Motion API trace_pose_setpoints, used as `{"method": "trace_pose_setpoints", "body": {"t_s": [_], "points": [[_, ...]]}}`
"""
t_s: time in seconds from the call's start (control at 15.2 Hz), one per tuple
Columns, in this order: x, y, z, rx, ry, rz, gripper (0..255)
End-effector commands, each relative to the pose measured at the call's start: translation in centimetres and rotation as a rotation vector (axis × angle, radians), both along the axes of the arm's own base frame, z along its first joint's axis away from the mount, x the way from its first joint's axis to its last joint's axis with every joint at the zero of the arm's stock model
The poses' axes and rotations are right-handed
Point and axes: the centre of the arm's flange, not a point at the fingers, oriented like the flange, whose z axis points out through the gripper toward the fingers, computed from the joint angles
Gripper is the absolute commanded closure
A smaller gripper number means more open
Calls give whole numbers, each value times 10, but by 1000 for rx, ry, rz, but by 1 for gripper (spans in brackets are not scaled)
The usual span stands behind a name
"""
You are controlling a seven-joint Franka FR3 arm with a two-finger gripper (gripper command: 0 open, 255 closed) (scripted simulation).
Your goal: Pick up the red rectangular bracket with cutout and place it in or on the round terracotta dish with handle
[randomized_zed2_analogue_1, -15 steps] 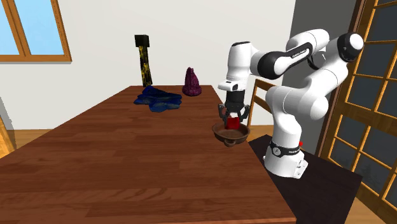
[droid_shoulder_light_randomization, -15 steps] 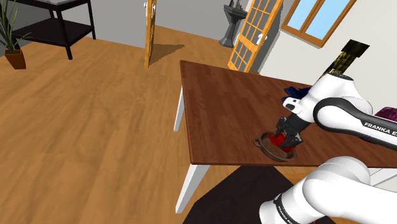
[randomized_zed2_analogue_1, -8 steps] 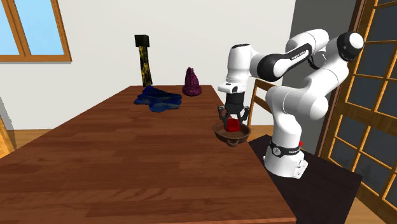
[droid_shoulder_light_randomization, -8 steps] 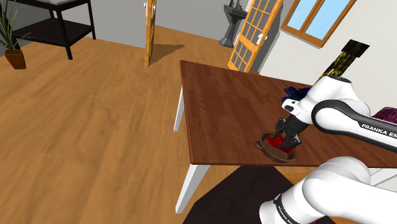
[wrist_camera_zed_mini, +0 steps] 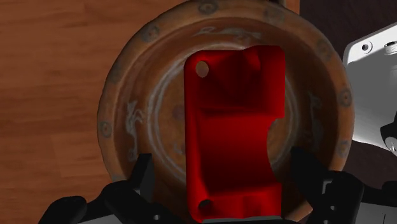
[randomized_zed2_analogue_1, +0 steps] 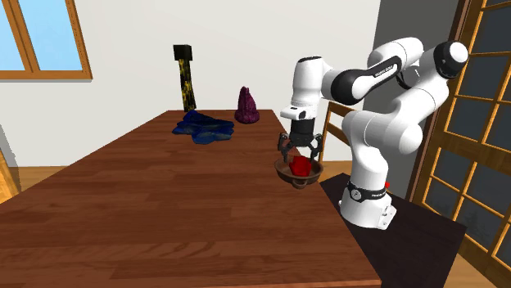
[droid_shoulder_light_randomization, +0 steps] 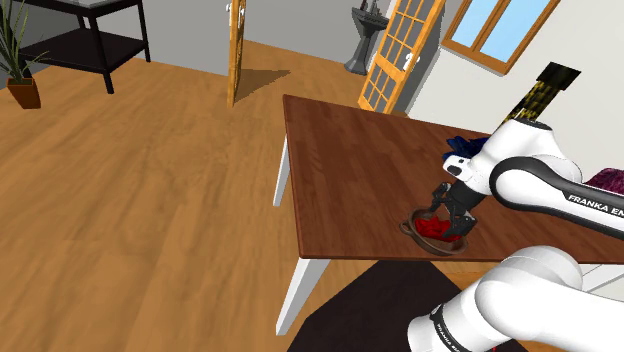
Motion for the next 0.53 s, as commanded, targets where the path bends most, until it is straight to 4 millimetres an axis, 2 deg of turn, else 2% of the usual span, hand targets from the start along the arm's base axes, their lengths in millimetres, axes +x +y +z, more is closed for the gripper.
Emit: {"method": "trace_pose_setpoints", "body": {"t_s": [0.0, 0.2, 0.46], "points": [[0, 0, 13, 0, 0, 0, 0], [-2, 1, 50, 0, 0, 0, 0], [-2, 1, 50, 0, 0, 0, 0]]}}
